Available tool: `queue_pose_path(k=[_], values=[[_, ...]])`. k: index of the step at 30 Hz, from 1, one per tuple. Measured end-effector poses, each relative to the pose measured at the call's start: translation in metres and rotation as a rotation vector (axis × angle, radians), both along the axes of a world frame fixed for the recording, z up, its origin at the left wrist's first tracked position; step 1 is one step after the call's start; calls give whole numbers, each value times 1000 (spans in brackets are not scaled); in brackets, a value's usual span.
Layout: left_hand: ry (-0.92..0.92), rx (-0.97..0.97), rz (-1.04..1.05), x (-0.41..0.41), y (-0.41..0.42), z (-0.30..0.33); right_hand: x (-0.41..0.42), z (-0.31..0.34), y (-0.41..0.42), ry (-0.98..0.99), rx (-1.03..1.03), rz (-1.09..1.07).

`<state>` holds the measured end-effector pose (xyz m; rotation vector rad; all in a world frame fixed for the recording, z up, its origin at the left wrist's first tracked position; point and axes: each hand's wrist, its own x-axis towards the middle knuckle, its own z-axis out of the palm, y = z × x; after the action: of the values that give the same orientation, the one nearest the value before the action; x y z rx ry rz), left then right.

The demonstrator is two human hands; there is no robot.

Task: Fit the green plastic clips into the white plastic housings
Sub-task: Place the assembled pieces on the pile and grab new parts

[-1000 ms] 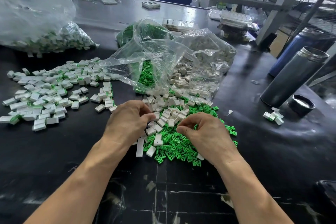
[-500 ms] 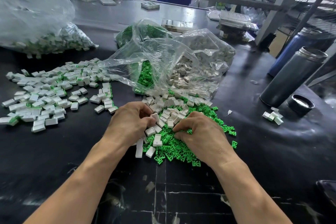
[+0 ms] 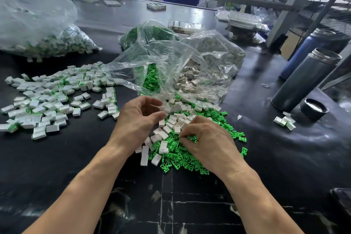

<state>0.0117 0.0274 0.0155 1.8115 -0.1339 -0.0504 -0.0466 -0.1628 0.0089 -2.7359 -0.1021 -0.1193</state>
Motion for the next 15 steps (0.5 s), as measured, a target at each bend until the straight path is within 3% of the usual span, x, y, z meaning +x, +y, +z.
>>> queue_pose_path(k=[4,10,15], values=[[2,-99,-61,-3,-7,1,2,-4,2,-98,127,-28],[-34,-133,-147,-6,-12,-1,4,-9,3,-174,786,-152],[-52,-106,-177,-9,-18,-4,4,-7,3,-217,982,-109]])
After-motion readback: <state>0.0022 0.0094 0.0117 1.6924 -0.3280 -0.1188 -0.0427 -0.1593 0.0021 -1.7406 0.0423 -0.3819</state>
